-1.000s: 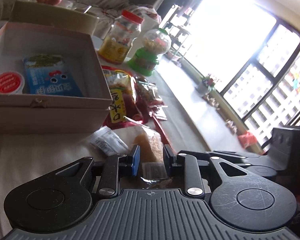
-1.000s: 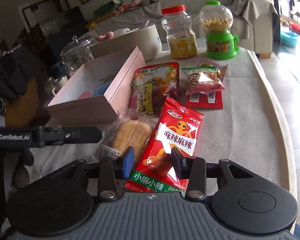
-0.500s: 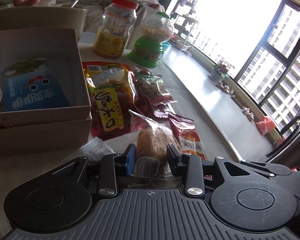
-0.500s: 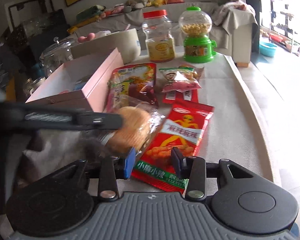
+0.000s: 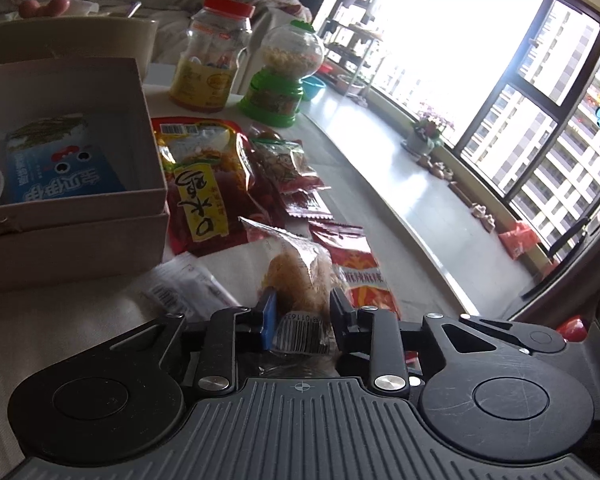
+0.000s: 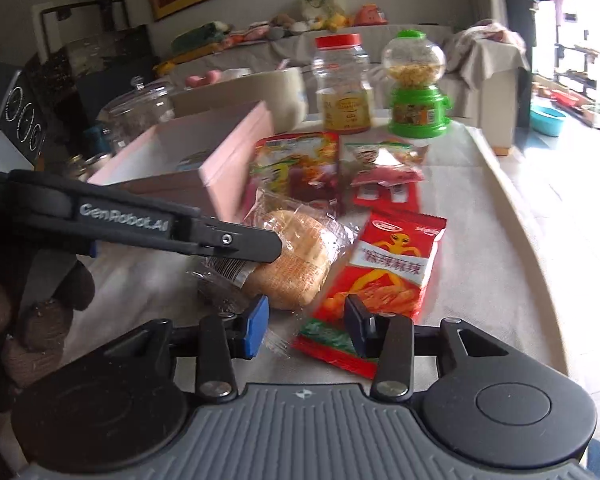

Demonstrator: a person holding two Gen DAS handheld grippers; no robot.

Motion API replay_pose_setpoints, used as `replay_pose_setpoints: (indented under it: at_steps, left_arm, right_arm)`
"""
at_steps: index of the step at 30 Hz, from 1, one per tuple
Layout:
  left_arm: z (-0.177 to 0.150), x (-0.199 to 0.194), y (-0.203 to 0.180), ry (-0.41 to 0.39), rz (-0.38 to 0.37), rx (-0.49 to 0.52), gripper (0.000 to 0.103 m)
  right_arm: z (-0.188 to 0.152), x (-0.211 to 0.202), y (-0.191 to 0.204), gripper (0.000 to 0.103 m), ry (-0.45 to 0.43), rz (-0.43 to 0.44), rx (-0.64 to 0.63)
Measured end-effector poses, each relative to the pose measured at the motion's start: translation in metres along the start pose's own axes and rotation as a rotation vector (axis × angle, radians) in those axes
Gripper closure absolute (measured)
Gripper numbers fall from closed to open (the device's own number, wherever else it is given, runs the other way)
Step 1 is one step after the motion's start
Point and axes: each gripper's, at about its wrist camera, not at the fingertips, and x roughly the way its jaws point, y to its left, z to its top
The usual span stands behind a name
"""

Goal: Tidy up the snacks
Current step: 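Grasp the wrapped bread roll with the left tool, then lift the bread roll with the left tool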

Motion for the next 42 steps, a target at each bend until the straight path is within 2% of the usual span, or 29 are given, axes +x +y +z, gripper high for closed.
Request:
replay_pose_setpoints:
  at_steps: [6,9,11,13,17,20,25,29,33,38,40,42]
  left_arm:
    - [-0.023,-0.049,0.002,0.018,-0.005,0.001,0.074]
    - [-0.029,-0.060,-0.001,0.035,0.056,0.043,0.075]
    - [-0.034,-0.057,0.002,0.041,0.116,0.066,0.076]
    - [-0.036,-0.055,0.011,0.027,0.096,0.032,0.075]
    - [-0.034,-0.055,0.020,0.003,0.059,-0.018,0.073]
    - [-0.036,-0.055,0.025,0.001,0.030,-0.040,0.072]
    - [-0.039,-0.053,0.028,-0.004,0.037,-0.063,0.067]
    - [-0.037,-0.050,0.020,-0.007,0.022,-0.058,0.065]
    - [-0.037,-0.055,0.002,-0.016,-0.063,-0.009,0.061]
    - [-0.037,-0.056,-0.009,-0.035,-0.148,-0.001,0.061]
    - [-0.037,-0.050,-0.013,-0.035,-0.126,0.007,0.061]
    - [-0.035,-0.038,-0.013,-0.014,-0.046,0.011,0.061]
  right_arm:
    - [-0.015,-0.011,0.022,0.060,0.025,0.072,-0.055]
    - [-0.017,-0.017,0.025,0.058,0.031,0.112,-0.057]
    - [-0.016,-0.022,0.024,0.049,0.009,0.119,-0.041]
    - [-0.013,-0.025,0.019,0.044,-0.018,0.110,-0.009]
    - [-0.003,-0.018,0.007,0.044,-0.034,0.062,0.083]
    - [0.001,-0.002,0.004,0.044,-0.021,0.059,0.128]
    - [-0.003,0.008,0.011,0.044,-0.017,0.041,0.110]
    - [-0.010,0.004,0.014,0.044,-0.009,-0.016,0.069]
    - [-0.020,-0.006,0.011,0.045,-0.023,-0.080,0.049]
    - [-0.031,-0.015,0.003,0.045,-0.027,-0.096,0.067]
    - [-0.033,-0.016,0.004,0.045,-0.036,-0.106,0.066]
    - [-0.034,-0.015,0.005,0.045,-0.040,-0.117,0.059]
